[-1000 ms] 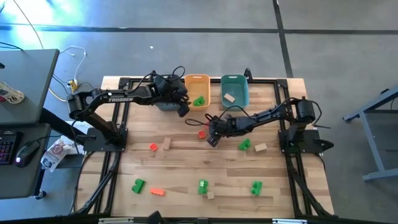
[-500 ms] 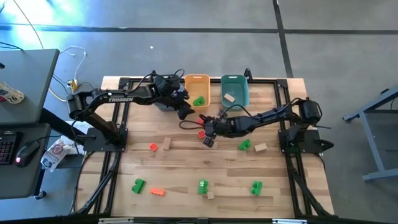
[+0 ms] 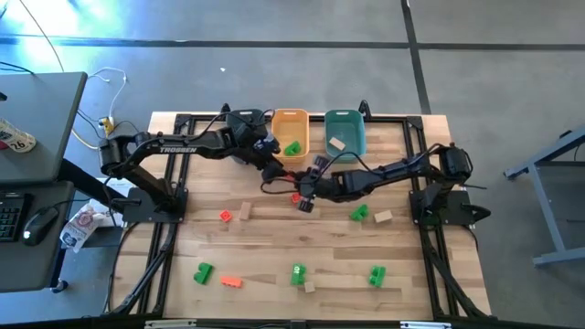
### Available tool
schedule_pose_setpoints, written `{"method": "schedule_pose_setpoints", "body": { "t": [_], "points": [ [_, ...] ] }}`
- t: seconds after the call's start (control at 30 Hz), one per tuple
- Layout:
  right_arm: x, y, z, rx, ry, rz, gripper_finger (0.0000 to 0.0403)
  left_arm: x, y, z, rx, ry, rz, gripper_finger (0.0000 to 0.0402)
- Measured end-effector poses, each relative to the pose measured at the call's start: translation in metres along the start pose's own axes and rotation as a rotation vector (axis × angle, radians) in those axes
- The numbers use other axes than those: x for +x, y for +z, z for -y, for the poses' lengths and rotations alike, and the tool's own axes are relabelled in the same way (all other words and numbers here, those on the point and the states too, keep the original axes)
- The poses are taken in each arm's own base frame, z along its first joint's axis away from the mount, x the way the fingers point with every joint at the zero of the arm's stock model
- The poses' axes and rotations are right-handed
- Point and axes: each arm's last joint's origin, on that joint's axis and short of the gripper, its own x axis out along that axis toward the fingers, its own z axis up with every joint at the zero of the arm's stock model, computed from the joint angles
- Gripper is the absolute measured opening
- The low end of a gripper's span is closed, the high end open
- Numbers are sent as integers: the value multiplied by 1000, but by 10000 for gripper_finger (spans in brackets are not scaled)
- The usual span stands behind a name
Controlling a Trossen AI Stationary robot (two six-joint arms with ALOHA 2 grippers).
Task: Sort & place blocks by color
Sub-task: Put the orange game piece into the blue bin
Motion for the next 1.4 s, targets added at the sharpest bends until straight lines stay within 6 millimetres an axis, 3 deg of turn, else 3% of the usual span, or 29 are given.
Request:
{"method": "schedule_pose_setpoints", "body": {
  "t": [0.33,0.6,1.13,1.4],
  "points": [
    [-6,7,-7,-75,-90,73,115,0,0,0,-19,-7,-3,229],
    [-6,14,-5,-102,-112,128,115,0,3,5,2,-117,-6,225],
    [-7,14,-4,-113,-166,127,116,0,4,4,77,-114,7,109],
    [-6,14,-4,-114,-154,123,160,0,4,4,140,-88,19,70]
  ]
}}
